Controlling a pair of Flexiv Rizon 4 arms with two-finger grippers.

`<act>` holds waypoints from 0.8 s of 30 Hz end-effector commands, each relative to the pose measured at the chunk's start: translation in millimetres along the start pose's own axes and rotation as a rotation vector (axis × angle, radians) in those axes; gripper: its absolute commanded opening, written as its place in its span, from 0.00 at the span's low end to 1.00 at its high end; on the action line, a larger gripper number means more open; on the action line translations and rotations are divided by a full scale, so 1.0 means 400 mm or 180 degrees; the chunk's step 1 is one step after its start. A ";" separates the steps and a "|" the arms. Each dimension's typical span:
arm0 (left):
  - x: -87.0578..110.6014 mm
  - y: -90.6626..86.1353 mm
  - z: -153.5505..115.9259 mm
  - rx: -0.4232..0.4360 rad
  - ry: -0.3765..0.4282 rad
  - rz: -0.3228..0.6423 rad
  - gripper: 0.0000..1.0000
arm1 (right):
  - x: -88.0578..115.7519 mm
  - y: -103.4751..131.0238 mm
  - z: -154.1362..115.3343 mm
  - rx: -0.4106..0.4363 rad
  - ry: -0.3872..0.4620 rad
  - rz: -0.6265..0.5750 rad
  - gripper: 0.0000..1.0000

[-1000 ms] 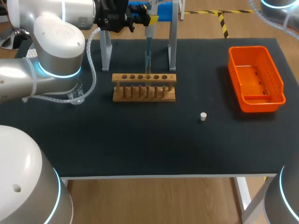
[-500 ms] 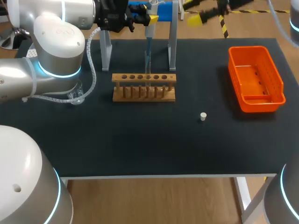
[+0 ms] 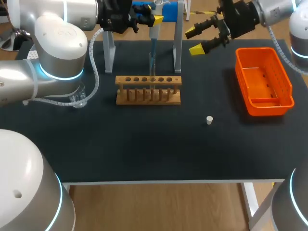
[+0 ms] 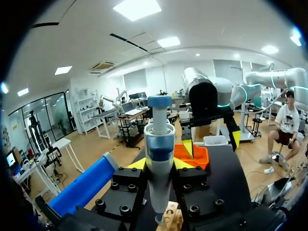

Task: Invert the test tube, pick up the pipette, mount the tip to pipette, aspirate from beaker and dispense into the tube, eject the tip, return the pipette, and cap with the stopper.

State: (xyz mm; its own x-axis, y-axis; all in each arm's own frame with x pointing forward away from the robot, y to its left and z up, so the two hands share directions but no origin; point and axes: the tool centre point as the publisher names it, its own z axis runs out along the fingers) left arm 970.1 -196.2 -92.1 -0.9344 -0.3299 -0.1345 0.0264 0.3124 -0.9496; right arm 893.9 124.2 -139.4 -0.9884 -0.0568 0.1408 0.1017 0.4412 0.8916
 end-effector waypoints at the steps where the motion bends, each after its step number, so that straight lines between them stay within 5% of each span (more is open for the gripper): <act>1: -0.002 -0.001 -0.002 -0.0004 0.0010 0.0002 0.00 | -0.002 0.001 -0.002 0.0008 0.0006 -0.0001 1.00; 8: -0.002 -0.001 -0.002 -0.0004 0.0010 0.0002 0.00 | -0.002 0.001 -0.002 0.0008 0.0006 -0.0001 1.00; 13: -0.002 -0.001 -0.002 -0.0004 0.0010 0.0002 0.00 | -0.066 -0.076 0.040 0.0100 -0.0137 -0.0233 1.00; 24: -0.002 -0.001 -0.002 -0.0004 0.0010 0.0002 0.00 | -0.172 -0.183 0.136 0.0127 0.0043 -0.0561 1.00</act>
State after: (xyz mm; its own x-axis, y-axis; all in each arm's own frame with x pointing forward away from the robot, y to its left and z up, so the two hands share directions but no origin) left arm 970.1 -196.2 -92.1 -0.9344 -0.3298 -0.1345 0.0264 0.3123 -0.9496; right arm 926.0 134.1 -221.8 -0.9935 -0.1104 -0.0278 -0.0772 0.4734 0.8774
